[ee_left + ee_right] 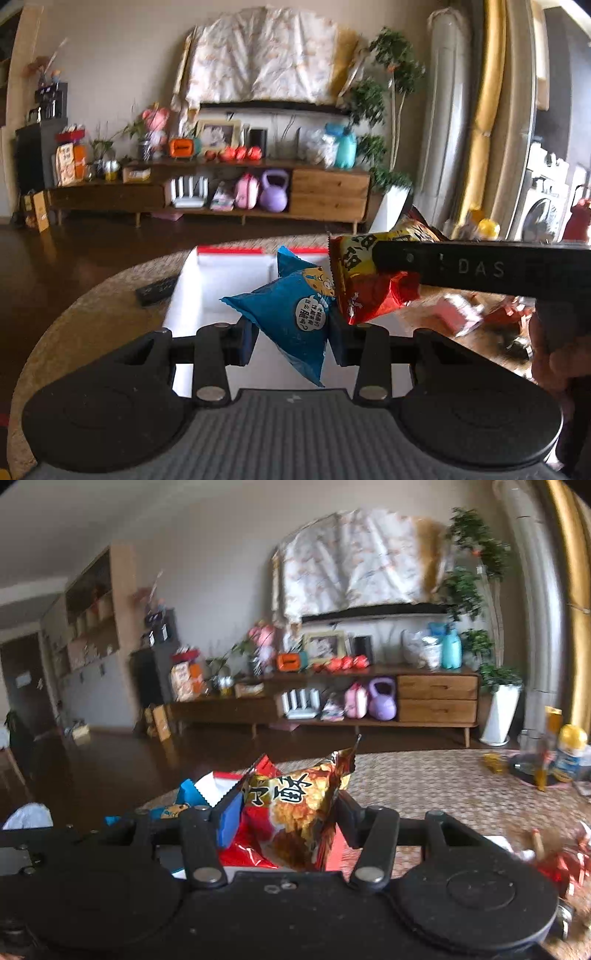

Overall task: Organize snacks
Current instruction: 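Carry both bags over the white box with both tools, then open both tools to drop the bags into the box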

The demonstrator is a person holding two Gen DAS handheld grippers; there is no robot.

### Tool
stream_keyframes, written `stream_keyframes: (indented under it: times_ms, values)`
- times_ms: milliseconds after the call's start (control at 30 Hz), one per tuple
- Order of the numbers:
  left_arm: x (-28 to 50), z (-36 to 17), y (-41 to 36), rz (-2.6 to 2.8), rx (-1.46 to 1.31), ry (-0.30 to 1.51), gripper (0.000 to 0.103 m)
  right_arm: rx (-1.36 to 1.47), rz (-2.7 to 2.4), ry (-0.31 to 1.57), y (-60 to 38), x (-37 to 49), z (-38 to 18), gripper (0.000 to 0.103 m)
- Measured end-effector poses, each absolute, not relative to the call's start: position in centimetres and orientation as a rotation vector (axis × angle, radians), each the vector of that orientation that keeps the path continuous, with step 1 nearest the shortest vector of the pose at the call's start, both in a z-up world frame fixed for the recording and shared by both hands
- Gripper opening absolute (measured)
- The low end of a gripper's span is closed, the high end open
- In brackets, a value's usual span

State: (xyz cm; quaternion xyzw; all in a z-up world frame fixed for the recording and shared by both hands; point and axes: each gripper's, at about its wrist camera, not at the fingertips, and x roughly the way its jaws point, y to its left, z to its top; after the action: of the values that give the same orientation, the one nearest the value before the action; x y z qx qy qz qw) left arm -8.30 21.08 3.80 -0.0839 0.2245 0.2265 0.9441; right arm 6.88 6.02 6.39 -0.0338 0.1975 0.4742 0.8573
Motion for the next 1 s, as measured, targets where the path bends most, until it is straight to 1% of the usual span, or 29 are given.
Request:
stream_keyframes:
  times_ms: [333, 600, 667, 700, 733, 800, 933, 1000]
  values:
    - [-6.8, 0.5, 24.6, 0.487, -0.232, 0.645, 0.039, -0.236, 1.056, 0.571, 12.2, 7.2, 4.0, 0.052]
    - [-5.7, -1.1, 24.7, 0.489, -0.233, 0.737, 0.039, -0.362, 1.056, 0.669, 14.4, 6.7, 1.8, 0.053]
    - [-5.4, -1.4, 24.7, 0.491, -0.235, 0.755, 0.039, -0.376, 1.052, 0.683, 14.4, 6.5, 1.6, 0.055]
    - [-5.3, -1.6, 24.7, 0.495, -0.234, 0.762, 0.039, -0.382, 1.053, 0.689, 14.6, 6.8, 1.6, 0.058]
    - [-5.3, -1.6, 24.6, 0.497, -0.229, 0.767, 0.041, -0.382, 1.056, 0.682, 14.5, 6.5, 1.8, 0.070]
    - [-5.2, -1.7, 24.6, 0.497, -0.233, 0.771, 0.044, -0.388, 1.052, 0.658, 14.4, 6.1, 2.1, 0.086]
    - [-5.2, -1.5, 24.3, 0.485, -0.239, 0.763, 0.058, -0.404, 1.056, 0.615, 14.3, 5.9, 2.5, 0.082]
    - [-5.2, -1.2, 24.0, 0.490, -0.238, 0.760, 0.060, -0.399, 1.057, 0.608, 14.2, 6.3, 2.8, 0.082]
